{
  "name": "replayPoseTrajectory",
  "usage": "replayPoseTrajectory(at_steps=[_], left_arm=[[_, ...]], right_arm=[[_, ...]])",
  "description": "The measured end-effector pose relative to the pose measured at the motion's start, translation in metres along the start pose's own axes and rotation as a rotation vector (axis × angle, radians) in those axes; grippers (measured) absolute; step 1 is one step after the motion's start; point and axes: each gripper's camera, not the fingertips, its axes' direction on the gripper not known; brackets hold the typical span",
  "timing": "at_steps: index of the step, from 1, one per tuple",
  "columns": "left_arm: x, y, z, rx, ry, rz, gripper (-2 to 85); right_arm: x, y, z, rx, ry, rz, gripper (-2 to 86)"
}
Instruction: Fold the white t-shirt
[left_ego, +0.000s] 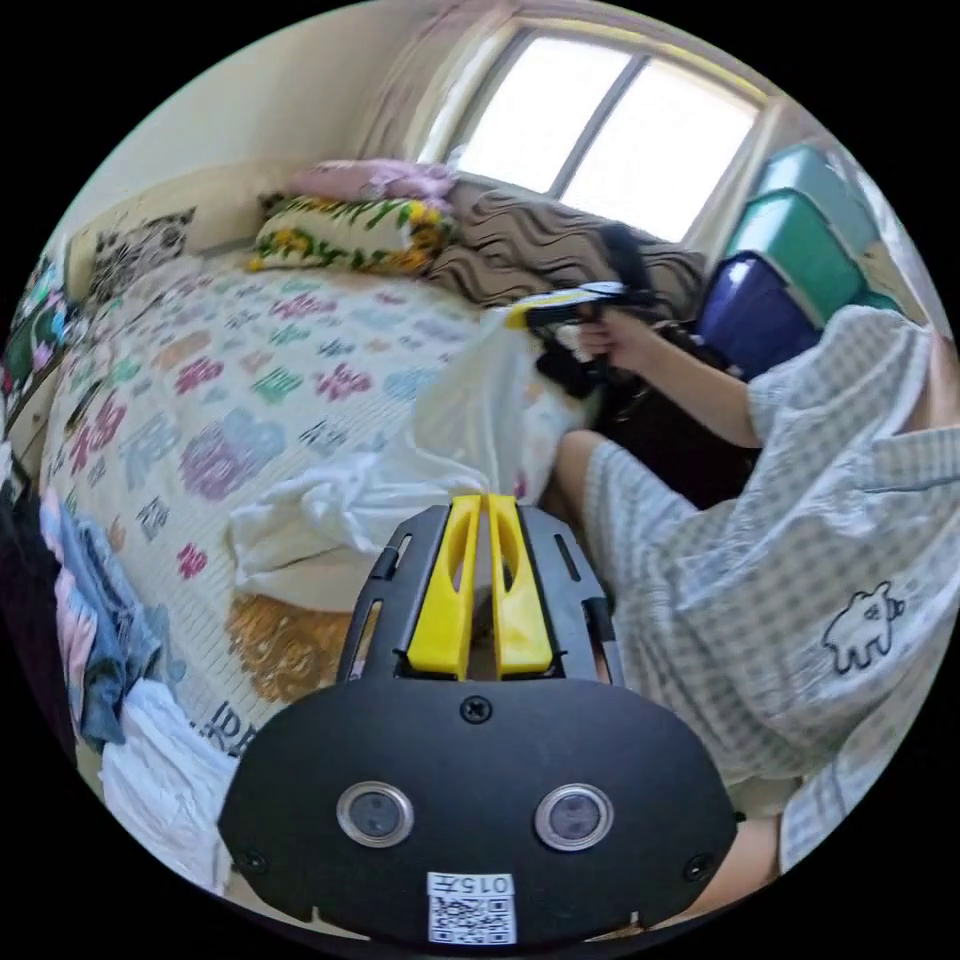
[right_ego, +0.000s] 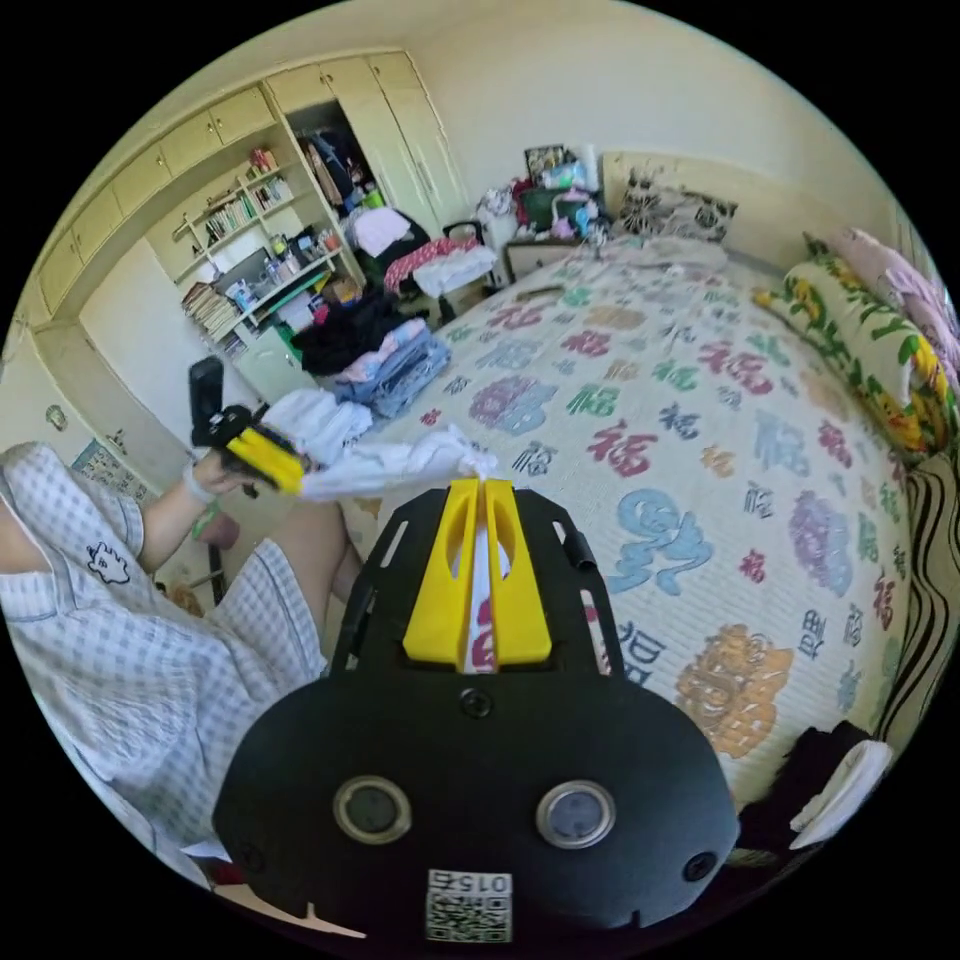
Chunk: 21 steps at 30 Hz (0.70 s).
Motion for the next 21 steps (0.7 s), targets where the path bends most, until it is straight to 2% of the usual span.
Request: replayPoseTrajectory(at_steps=[1, 3, 6, 7, 9, 11, 14, 17, 21], left_arm=[[0.009, -0.004, 0.002, 0.015, 0.014, 0.020, 0.2], [0.032, -0.020, 0.008, 0.199, 0.145, 0.042, 0.2], [0.047, -0.044, 0.027, 0.346, 0.312, 0.067, 0.2], [0.050, -0.048, 0.031, 0.355, 0.296, 0.071, 0.2], [0.053, -0.055, 0.047, 0.396, 0.128, 0.046, 0.3], [0.041, -0.056, 0.072, 0.344, 0.009, -0.021, 0.6], [0.001, -0.044, 0.121, 0.158, 0.007, -0.139, 1.8], [-0.024, -0.022, 0.126, 0.081, 0.022, -0.202, 4.2], [-0.042, -0.008, 0.087, 0.140, 0.035, -0.174, 6.5]], right_arm=[[-0.001, -0.004, -0.007, 0.035, -0.013, -0.006, 0.0], [-0.013, -0.028, -0.027, 0.137, -0.117, -0.054, 0.1], [-0.049, -0.060, -0.036, 0.109, -0.176, -0.227, 0.2], [-0.056, -0.063, -0.035, 0.081, -0.170, -0.260, 0.2], [-0.066, -0.064, -0.011, -0.070, -0.088, -0.311, 0.6], [-0.052, -0.049, 0.021, -0.208, -0.024, -0.244, 1.1], [-0.012, -0.003, 0.066, -0.442, -0.017, 0.008, 3.4], [0.009, 0.051, 0.050, -0.392, 0.024, 0.172, 6.5], [-0.002, 0.124, 0.008, -0.335, 0.087, 0.266, 8.5]])
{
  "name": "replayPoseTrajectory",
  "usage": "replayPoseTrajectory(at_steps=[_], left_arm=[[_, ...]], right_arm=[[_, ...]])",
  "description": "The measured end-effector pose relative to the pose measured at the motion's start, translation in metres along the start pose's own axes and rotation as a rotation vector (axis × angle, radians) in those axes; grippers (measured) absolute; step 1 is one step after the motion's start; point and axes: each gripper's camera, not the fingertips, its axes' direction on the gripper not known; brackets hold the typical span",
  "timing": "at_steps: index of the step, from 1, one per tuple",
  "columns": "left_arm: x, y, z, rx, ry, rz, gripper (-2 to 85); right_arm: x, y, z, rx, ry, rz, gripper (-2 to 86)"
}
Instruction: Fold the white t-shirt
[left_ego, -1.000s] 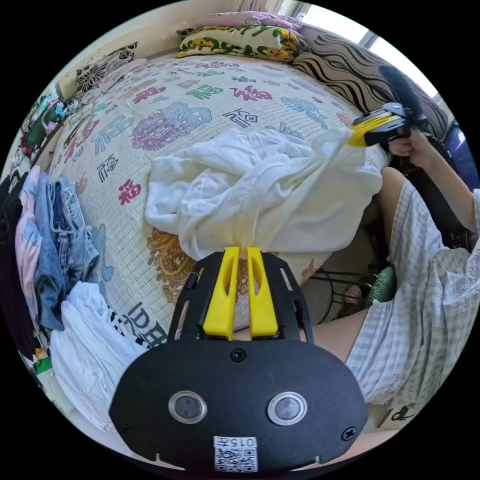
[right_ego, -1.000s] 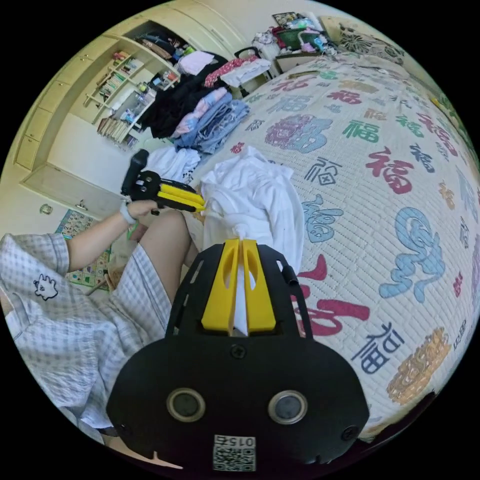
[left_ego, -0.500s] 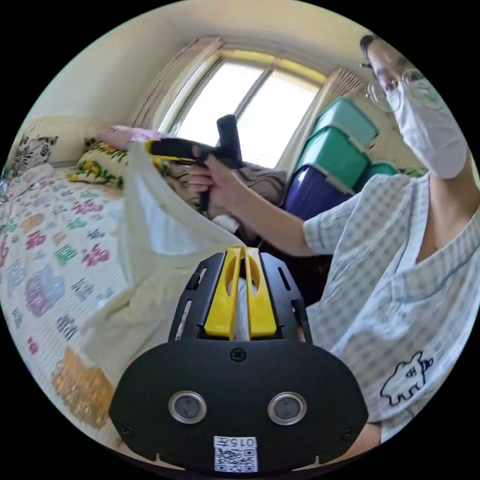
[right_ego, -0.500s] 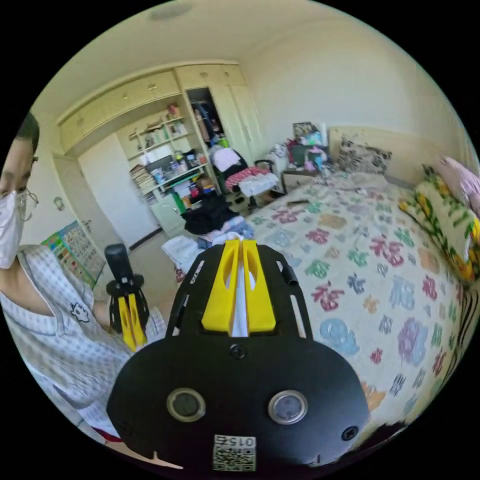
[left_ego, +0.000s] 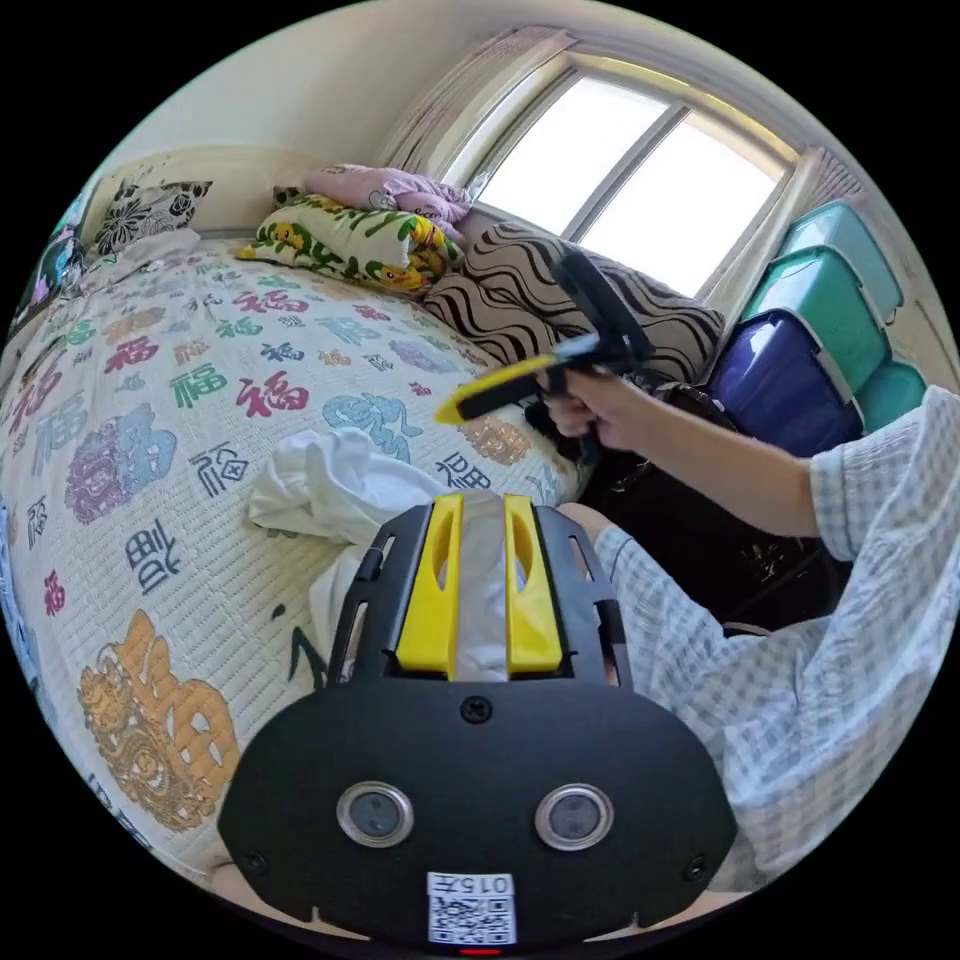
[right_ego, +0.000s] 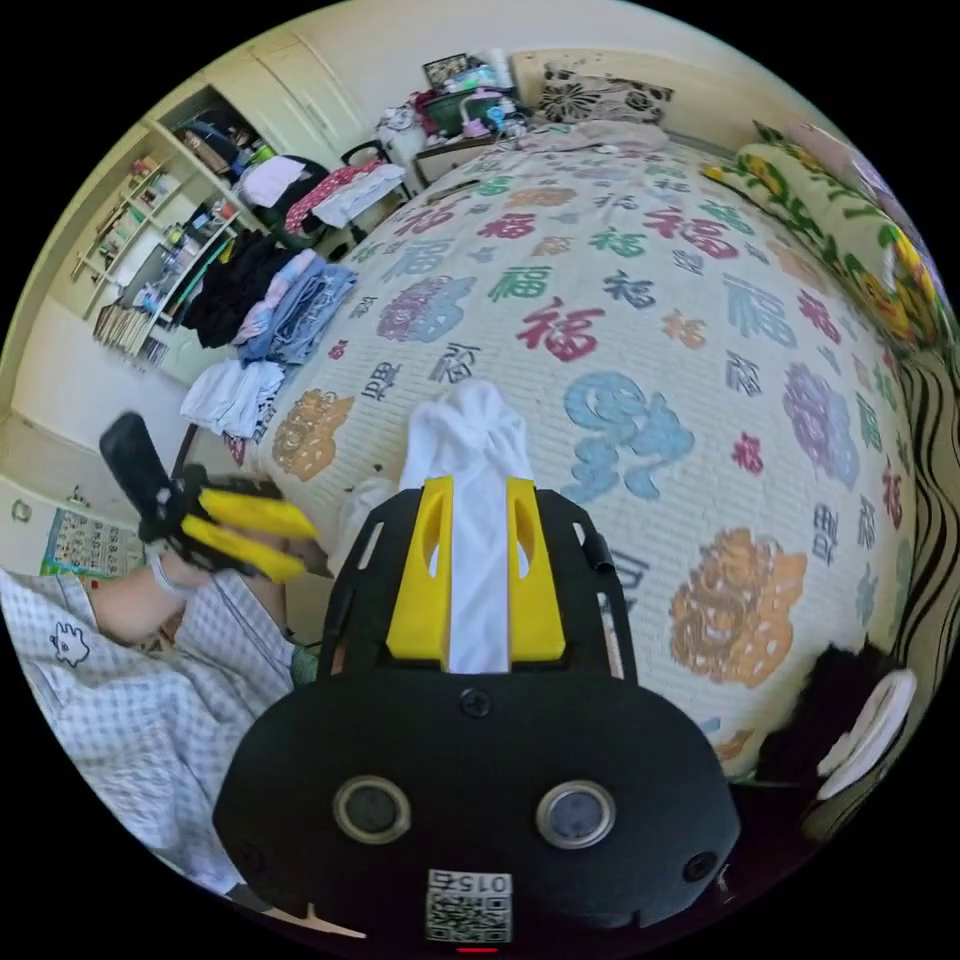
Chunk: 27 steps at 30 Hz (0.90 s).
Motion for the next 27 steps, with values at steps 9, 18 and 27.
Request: replayPoseTrajectory(at_steps=[9, 18, 27], left_arm=[[-0.059, -0.043, 0.007, -0.222, -0.203, 0.110, 8.8], [-0.061, -0.043, 0.054, -0.393, -0.101, 0.220, 4.0], [-0.017, -0.020, -0.084, 0.037, -0.036, 0.044, -0.2]], right_arm=[[-0.046, 0.106, -0.003, 0.066, 0.005, 0.172, 10.9], [-0.073, 0.128, 0.001, 0.029, -0.010, 0.156, 7.8], [-0.109, 0.201, -0.095, 0.279, 0.079, 0.167, 0.1]])
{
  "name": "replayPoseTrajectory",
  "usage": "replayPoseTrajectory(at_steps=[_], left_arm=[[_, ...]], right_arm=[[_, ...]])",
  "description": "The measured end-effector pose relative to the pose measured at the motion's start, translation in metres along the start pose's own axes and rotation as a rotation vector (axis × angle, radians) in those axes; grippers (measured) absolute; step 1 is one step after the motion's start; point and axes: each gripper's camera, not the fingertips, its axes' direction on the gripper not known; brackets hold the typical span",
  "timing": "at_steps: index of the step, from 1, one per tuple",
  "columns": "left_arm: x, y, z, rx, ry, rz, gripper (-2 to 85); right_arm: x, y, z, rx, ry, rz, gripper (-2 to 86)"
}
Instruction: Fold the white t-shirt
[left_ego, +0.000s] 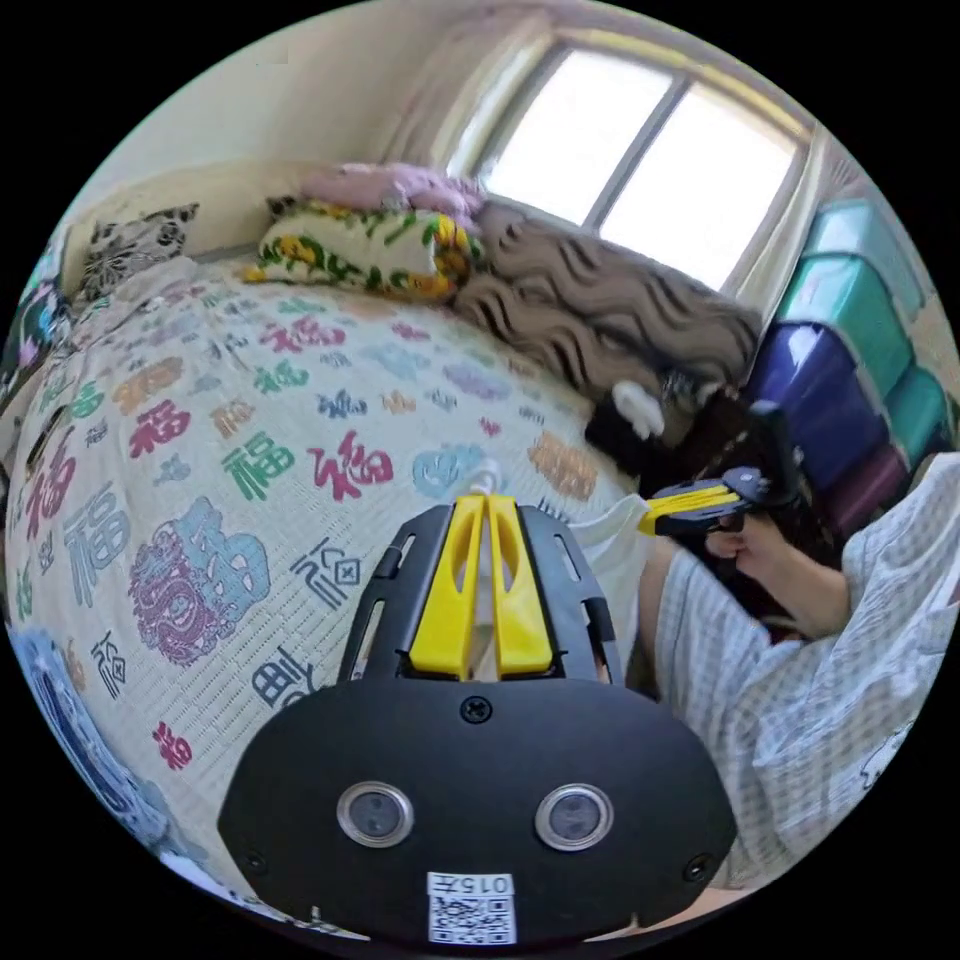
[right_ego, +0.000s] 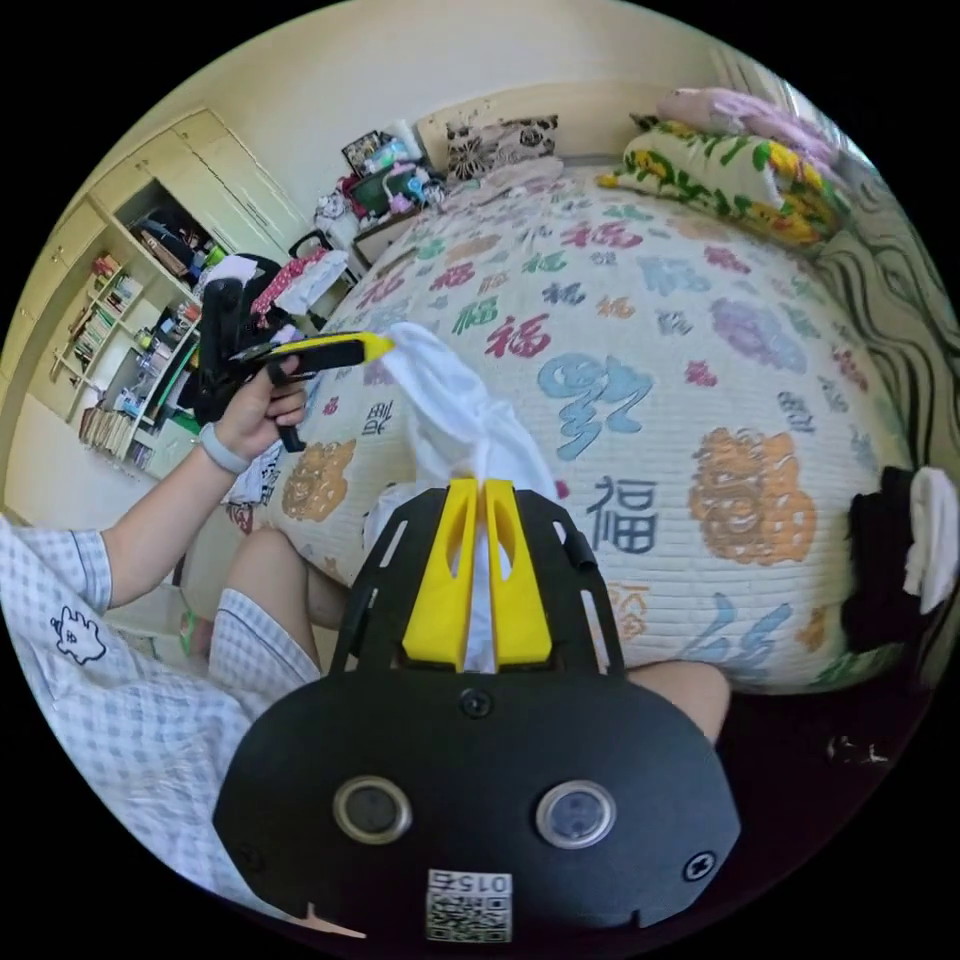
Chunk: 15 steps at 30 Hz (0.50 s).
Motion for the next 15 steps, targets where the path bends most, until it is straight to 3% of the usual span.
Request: replayPoseTrajectory(at_steps=[4, 9, 15], left_arm=[[0.064, -0.013, -0.081, 0.190, -0.006, 0.117, -0.4], [0.184, -0.017, -0.199, 0.480, -0.111, 0.350, -0.4], [0.279, 0.003, -0.299, 0.630, -0.225, 0.514, -0.4]], right_arm=[[-0.026, 0.005, -0.094, 0.204, 0.044, -0.095, 0.1], [-0.108, 0.021, -0.221, 0.445, 0.273, -0.333, 0.1], [-0.176, 0.054, -0.313, 0.599, 0.320, -0.507, -0.2]])
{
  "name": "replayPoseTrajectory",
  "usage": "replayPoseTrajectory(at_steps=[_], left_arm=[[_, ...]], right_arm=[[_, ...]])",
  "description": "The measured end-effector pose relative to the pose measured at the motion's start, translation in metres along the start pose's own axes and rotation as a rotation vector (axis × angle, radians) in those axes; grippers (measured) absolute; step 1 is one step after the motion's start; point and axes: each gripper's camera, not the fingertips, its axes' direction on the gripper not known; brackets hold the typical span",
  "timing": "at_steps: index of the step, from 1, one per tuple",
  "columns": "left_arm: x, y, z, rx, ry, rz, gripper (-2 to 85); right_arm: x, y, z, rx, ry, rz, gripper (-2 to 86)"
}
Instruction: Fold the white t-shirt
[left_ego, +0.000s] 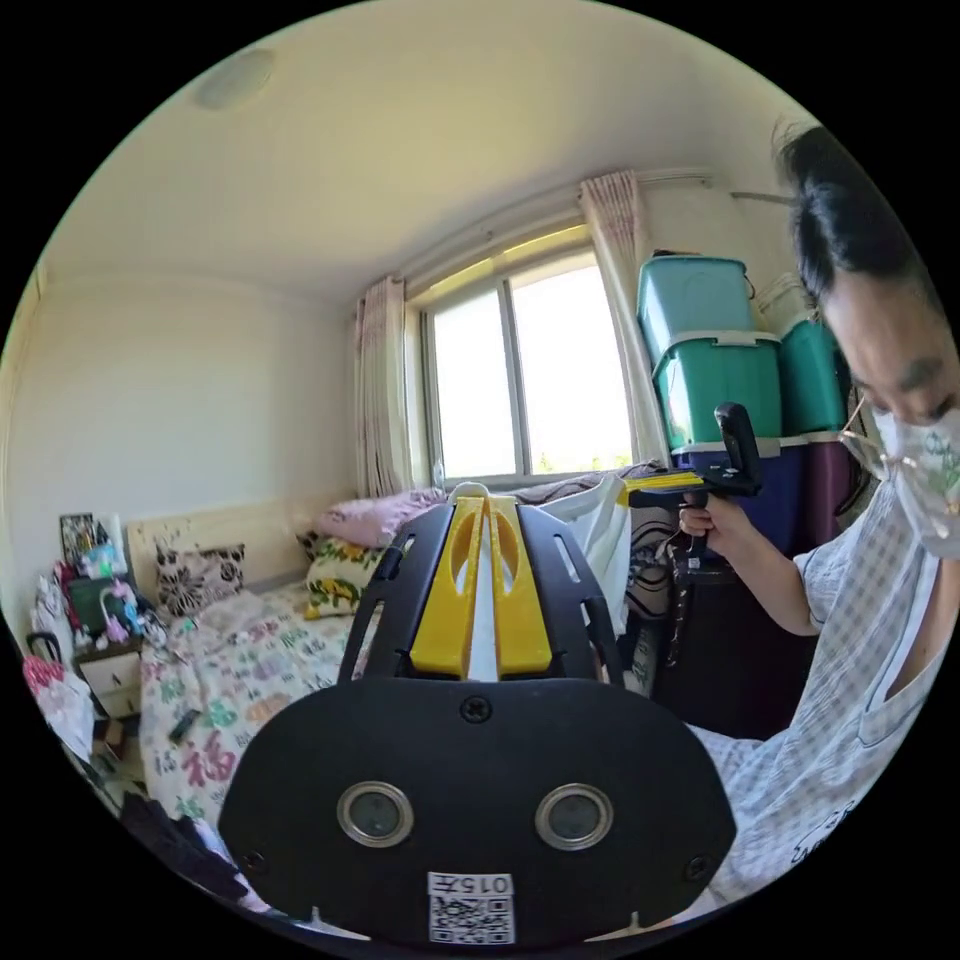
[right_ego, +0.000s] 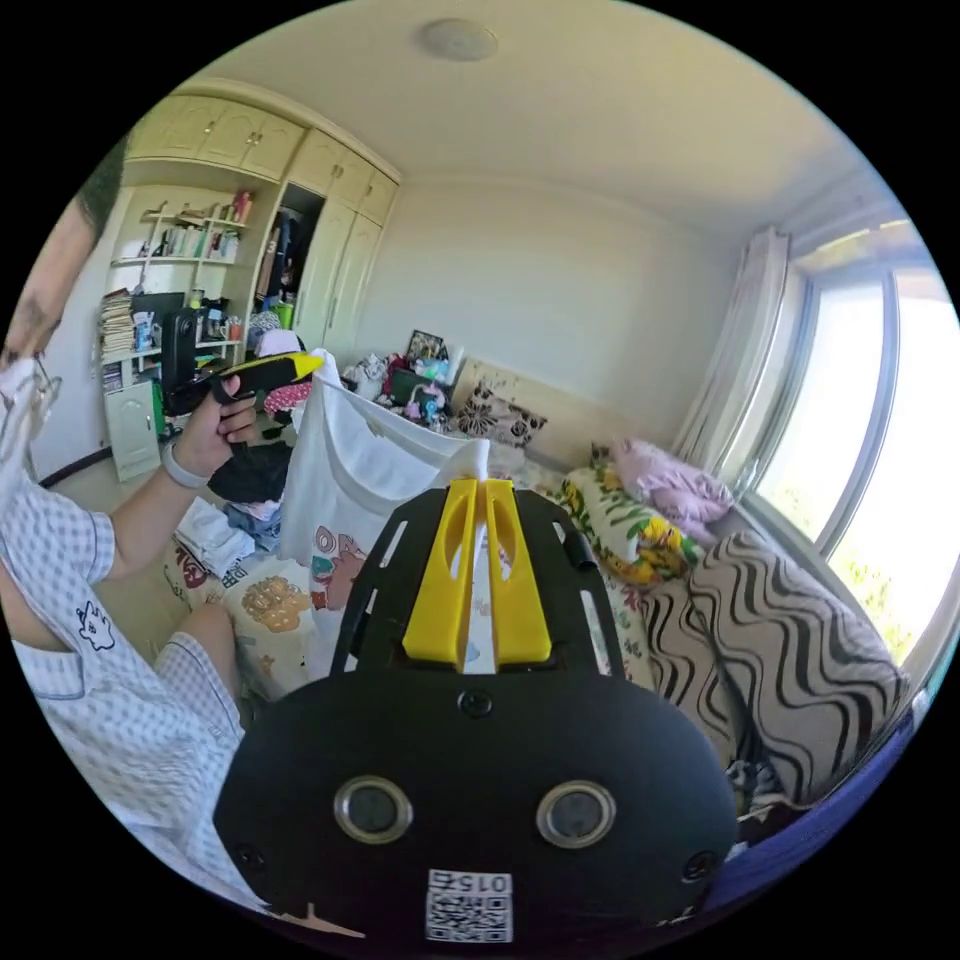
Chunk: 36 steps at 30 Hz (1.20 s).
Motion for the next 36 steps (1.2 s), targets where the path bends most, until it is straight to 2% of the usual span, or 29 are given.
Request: replayPoseTrajectory(at_steps=[6, 13, 16, 19, 25, 27, 29, 32, 36], left_arm=[[0.039, -0.055, -0.068, 0.073, -0.092, 0.130, -0.4], [0.034, -0.083, -0.060, 0.096, -0.175, 0.176, -0.4], [0.003, -0.077, -0.020, 0.024, -0.215, 0.150, -0.4], [-0.049, -0.051, 0.043, -0.094, -0.241, 0.058, -0.3], [-0.185, 0.061, 0.217, -0.440, -0.416, -0.162, 0.0], [-0.228, 0.124, 0.280, -0.604, -0.496, -0.245, 0.1], [-0.247, 0.174, 0.309, -0.697, -0.525, -0.310, 0.3], [-0.254, 0.249, 0.321, -0.782, -0.409, -0.340, 0.5], [-0.234, 0.330, 0.273, -0.912, -0.290, -0.387, 0.9]], right_arm=[[-0.012, -0.038, -0.063, 0.140, 0.023, -0.121, -0.7], [0.005, -0.075, -0.049, 0.195, 0.069, -0.172, -0.8], [0.024, -0.090, -0.001, 0.147, 0.091, -0.169, -0.7], [0.053, -0.098, 0.084, 0.025, 0.060, -0.132, -0.5], [0.114, -0.081, 0.349, -0.312, -0.026, 0.000, 0.7], [0.129, -0.050, 0.455, -0.477, -0.055, 0.122, 2.6], [0.133, -0.015, 0.511, -0.576, -0.048, 0.210, 3.5], [0.126, 0.049, 0.557, -0.658, -0.140, 0.146, 5.7], [0.130, 0.159, 0.558, -0.829, -0.340, 0.176, 7.2]])
